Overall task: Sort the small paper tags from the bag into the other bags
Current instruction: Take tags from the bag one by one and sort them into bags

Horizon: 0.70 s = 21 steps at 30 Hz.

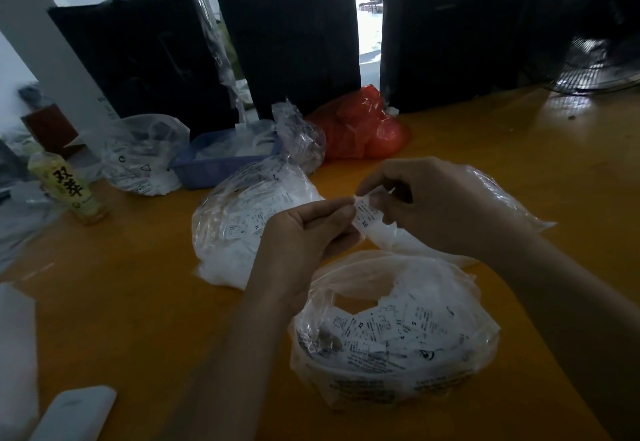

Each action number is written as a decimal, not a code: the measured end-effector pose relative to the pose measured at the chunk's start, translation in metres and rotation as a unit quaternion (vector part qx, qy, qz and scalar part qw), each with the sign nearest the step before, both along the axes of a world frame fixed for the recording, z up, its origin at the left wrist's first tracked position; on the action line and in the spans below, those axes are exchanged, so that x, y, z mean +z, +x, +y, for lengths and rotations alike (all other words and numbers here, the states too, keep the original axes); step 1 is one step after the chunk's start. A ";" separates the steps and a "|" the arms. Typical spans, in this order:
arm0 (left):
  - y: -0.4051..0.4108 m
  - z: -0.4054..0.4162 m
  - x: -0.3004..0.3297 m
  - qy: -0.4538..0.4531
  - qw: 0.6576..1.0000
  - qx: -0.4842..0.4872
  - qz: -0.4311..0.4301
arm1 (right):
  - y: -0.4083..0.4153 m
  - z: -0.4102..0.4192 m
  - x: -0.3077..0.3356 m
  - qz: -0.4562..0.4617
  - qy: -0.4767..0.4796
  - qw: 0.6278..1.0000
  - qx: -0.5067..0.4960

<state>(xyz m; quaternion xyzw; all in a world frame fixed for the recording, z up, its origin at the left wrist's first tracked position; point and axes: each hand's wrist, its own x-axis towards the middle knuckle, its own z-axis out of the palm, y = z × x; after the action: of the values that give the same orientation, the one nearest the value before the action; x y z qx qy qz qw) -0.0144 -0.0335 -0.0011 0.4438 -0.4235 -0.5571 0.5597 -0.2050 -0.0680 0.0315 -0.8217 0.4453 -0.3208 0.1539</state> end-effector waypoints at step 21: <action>0.002 -0.002 0.000 0.034 0.996 0.072 0.036 | 0.023 0.000 -0.018 -0.169 0.041 0.984 0.037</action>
<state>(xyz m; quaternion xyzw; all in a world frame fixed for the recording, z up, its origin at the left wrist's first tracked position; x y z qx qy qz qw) -0.0122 -0.0357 -0.0014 0.4714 -0.3506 -0.5452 0.5980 -0.1825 -0.0682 0.0136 -0.7648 0.3950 -0.4302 0.2721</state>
